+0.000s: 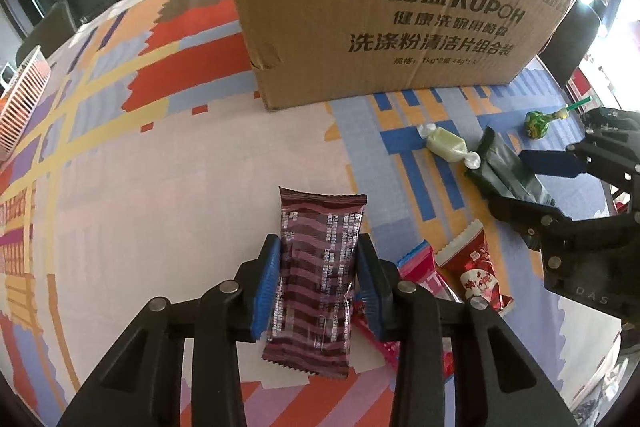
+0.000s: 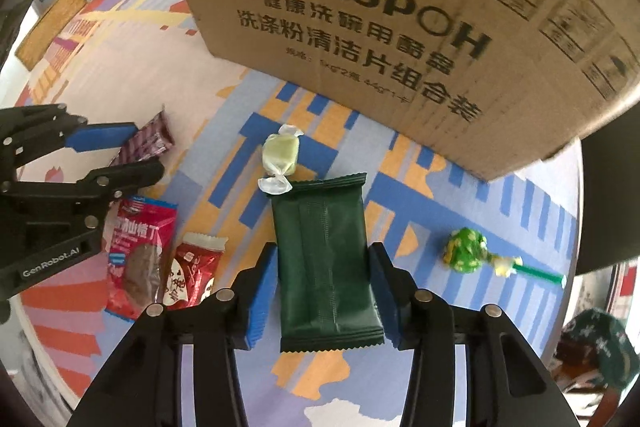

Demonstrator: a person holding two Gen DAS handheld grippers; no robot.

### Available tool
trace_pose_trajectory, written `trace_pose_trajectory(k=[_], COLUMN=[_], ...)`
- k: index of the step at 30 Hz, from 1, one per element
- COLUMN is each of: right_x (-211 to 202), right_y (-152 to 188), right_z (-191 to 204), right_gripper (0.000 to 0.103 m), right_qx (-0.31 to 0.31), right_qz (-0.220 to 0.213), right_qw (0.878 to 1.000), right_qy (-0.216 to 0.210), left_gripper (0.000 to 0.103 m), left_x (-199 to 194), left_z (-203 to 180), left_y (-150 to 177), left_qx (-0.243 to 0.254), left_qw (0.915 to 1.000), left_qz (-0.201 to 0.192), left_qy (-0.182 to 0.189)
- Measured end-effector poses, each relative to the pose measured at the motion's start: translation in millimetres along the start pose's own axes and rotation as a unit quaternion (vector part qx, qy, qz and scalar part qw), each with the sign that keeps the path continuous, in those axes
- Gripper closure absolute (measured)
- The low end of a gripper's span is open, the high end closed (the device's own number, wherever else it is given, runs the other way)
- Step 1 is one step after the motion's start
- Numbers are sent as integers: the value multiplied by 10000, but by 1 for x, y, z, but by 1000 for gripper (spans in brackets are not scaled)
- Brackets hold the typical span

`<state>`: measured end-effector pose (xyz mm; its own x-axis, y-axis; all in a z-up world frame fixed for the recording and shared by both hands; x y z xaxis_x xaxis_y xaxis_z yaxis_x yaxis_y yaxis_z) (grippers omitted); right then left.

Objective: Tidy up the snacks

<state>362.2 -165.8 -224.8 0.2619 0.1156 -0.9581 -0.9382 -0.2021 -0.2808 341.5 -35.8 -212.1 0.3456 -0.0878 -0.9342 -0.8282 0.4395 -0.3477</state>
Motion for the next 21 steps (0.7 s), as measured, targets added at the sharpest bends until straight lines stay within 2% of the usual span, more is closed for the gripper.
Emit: trace_pose_trajectory(k=[4,9,13,17,18,19,20,21], right_x=[-8,-35,-57,-80,-85,-90,-93,-92], right_y=[3,31,36,42,43,45,45,47], right_z=[-6,0,6,12,14,14,17,18], right_gripper=[57,57,57,58,59,77,84,85], right_qx=[91,256,257,300,311,311,287,297], right_qz=[-173,-345,-524,-776,-827,-872,-877,-809], right_qw=[9998,9991,9982,9964,9959,9955,9955,9960], right_qy=[74,-38,-98,-171,-195,-206,-227,-240], left_gripper=[67,69,84,87,87,87,86,86], left_x=[-14,-37,-56,-72,-74,-74,-73,-71], left_z=[-4,-8,-14,-21,-21,-22,-22,-23], left_y=[-3,-8,-9,-13,-14,-14,-13,-11], left_qx=[37,30,47,108,109,115,110,95], left_qw=[9998,9989,9978,9963,9961,9961,9962,9966], left_qz=[-176,-443,-662,-855,-875,-874,-859,-821], left_qy=[-121,-125,-91,-43,-34,-31,-14,30])
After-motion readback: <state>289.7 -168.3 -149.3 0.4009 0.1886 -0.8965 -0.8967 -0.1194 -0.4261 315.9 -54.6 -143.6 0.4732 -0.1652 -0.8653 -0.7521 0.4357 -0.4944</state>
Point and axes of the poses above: each gripper's, at about its wrist camera, not at the fingertips, and x roughly the way its jaws point, z to its left, y to its underside, the point moved 10 cm from there along x, roughly the way its jaws point, and after that the axes turned 14 degrees about x, right-handed, at the moved point
